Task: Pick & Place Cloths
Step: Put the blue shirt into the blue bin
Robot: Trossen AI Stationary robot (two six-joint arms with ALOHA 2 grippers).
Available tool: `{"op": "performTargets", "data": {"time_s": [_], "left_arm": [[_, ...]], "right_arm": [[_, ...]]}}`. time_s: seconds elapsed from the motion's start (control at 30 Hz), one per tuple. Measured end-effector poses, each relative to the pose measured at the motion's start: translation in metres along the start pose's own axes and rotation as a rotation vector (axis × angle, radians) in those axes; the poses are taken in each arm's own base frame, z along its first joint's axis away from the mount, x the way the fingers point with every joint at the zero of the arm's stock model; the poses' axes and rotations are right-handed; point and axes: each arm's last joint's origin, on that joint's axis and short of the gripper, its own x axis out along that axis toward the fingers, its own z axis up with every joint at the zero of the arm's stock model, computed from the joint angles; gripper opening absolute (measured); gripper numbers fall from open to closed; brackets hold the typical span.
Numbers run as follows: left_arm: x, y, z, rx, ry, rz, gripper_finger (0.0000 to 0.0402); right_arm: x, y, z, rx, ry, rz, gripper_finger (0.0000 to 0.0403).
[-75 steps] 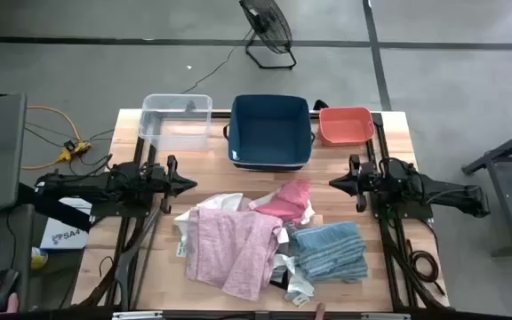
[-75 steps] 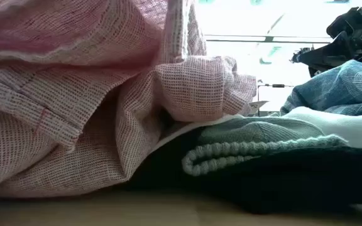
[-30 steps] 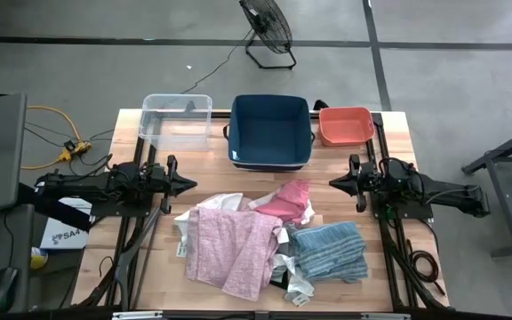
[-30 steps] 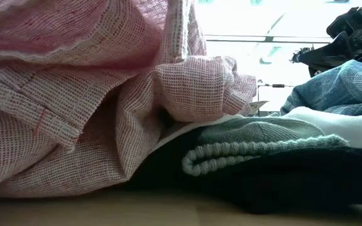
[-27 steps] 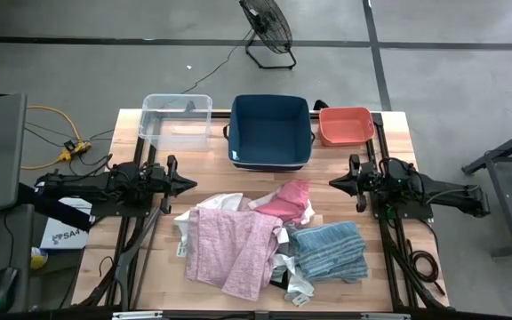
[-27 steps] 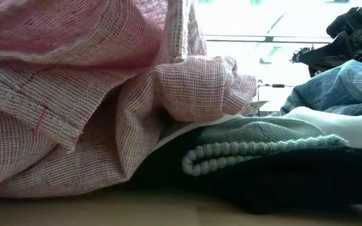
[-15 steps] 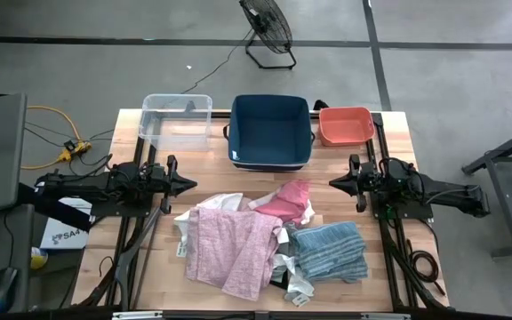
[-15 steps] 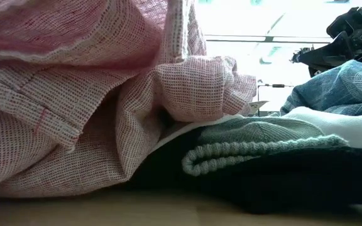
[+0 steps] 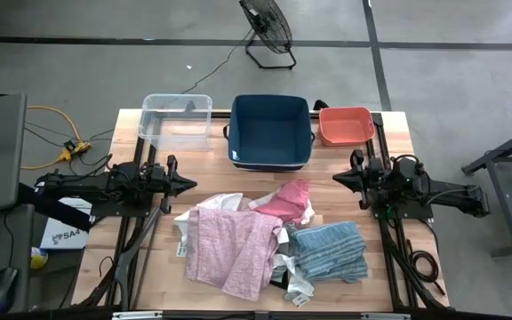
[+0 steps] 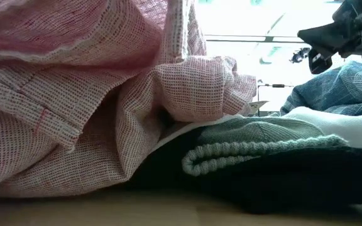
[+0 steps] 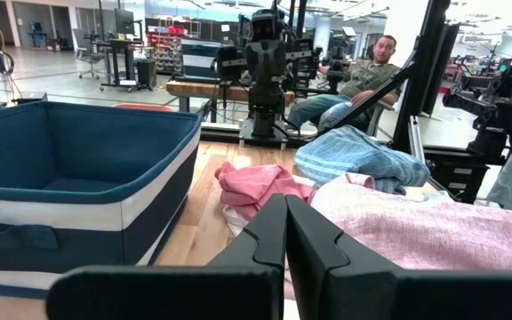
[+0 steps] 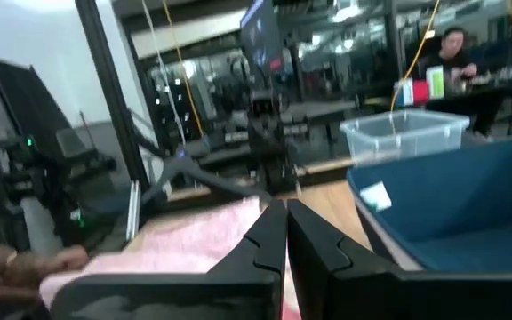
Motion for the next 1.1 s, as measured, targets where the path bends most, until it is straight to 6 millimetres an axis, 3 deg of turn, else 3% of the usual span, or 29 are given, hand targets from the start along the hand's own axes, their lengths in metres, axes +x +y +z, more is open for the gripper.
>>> {"op": "performTargets", "data": {"time_s": [0.33,0.6,0.9,1.1], "left_arm": [[0.000,0.000,0.000,0.000,0.000,0.000,0.0002],[0.000,0.000,0.000,0.000,0.000,0.000,0.0002],[0.000,0.000,0.000,0.000,0.000,0.000,0.0002],[0.000,0.000,0.000,0.000,0.000,0.000,0.0002]], "right_arm": [[0.002,-0.005,-0.001,0.002,-0.002,-0.151,0.0005],[0.019,-0.001,0.027,0.000,0.079,-0.195,0.0005],[0.055,0.003,0.066,-0.038,0.441,-0.262,0.0005],[0.072,0.013,0.080,0.084,0.712,-0.298,0.0005]]}}
